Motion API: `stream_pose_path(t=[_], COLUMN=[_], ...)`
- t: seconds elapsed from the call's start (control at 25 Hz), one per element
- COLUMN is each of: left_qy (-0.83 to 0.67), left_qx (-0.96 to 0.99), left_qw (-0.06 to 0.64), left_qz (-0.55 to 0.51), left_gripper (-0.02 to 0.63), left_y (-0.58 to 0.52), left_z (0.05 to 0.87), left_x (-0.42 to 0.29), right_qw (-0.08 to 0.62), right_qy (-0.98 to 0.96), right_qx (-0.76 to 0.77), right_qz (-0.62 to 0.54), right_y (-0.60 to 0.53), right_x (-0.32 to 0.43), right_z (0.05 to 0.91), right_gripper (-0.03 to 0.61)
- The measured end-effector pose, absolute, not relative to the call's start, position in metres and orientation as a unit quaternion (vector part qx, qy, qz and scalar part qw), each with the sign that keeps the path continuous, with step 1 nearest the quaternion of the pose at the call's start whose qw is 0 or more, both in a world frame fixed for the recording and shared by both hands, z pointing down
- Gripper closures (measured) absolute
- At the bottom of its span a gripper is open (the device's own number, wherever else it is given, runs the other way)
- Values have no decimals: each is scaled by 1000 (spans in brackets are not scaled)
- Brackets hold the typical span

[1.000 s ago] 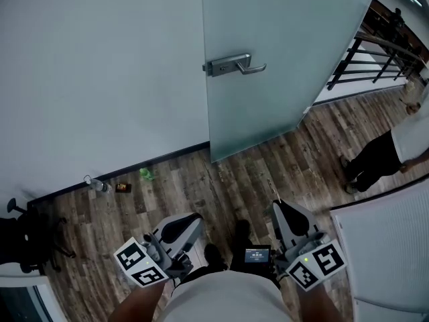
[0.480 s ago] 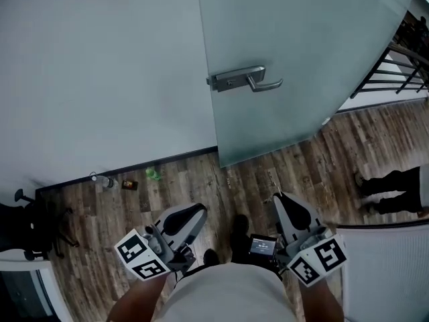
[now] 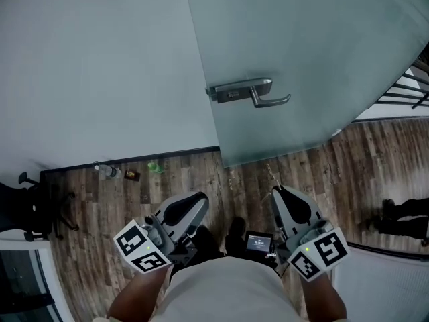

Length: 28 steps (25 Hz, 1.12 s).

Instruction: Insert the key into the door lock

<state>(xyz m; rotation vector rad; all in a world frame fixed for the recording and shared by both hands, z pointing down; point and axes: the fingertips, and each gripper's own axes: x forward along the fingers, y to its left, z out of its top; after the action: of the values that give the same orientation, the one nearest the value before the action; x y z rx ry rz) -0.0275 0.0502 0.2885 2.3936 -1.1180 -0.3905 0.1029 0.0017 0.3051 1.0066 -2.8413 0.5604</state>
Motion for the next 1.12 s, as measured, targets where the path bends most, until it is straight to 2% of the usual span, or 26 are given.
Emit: stream_pose_path(t=[1.12], left_qy=[-316], left_qx=[907], left_qw=[249], left_qz=[-124], left_gripper=[592], left_y=[-57], left_z=[294], left_x=[-110], right_qw=[56], right_qy=[-892], right_qx=[418], right_qz=[164], right_y=[-73], right_x=[17], right_z=[302], right_gripper=[563])
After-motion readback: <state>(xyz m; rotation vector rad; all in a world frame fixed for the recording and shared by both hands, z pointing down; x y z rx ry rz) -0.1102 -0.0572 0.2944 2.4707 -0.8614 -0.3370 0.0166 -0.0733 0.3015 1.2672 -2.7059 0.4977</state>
